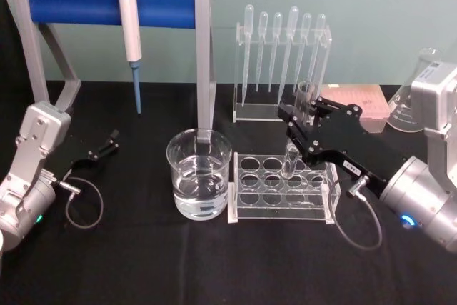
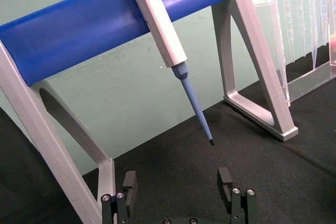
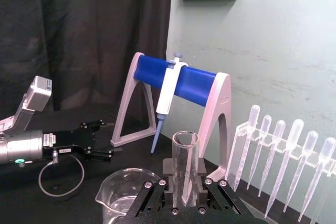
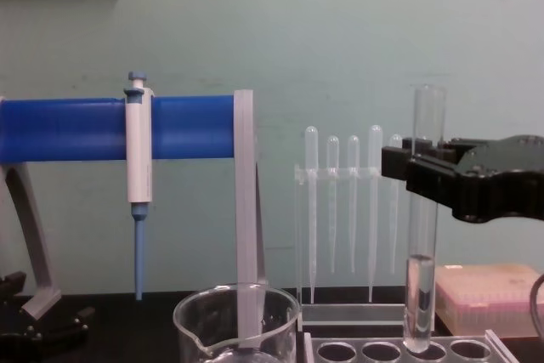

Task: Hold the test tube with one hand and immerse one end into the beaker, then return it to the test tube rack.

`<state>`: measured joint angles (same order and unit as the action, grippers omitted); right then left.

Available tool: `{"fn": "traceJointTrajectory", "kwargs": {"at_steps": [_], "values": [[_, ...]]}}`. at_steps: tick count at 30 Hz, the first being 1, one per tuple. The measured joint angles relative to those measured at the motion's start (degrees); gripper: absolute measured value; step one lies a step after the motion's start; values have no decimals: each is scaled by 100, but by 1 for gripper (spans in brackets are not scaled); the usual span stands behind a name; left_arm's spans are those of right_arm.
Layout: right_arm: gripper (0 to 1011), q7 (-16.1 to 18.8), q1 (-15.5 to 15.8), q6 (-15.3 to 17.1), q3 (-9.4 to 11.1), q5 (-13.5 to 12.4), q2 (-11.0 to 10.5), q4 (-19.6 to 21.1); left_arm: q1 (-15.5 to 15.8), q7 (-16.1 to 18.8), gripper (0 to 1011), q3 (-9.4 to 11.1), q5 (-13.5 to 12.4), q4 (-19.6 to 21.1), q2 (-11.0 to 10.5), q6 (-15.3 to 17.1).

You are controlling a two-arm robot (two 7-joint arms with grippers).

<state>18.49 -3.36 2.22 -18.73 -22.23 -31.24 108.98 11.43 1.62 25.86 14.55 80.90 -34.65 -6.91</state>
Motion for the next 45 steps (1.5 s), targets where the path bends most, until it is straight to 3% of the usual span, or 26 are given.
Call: {"fn": "traceJointTrajectory", "kwargs": {"at_steps": [6,45], "values": [[226,-34,81,-75,57,49,135,-63,0,0,1000,0,0,0,0,0],[226,-3,57,-39,51,57,134,-25,0,0,1000,0,0,0,0,0]]}}
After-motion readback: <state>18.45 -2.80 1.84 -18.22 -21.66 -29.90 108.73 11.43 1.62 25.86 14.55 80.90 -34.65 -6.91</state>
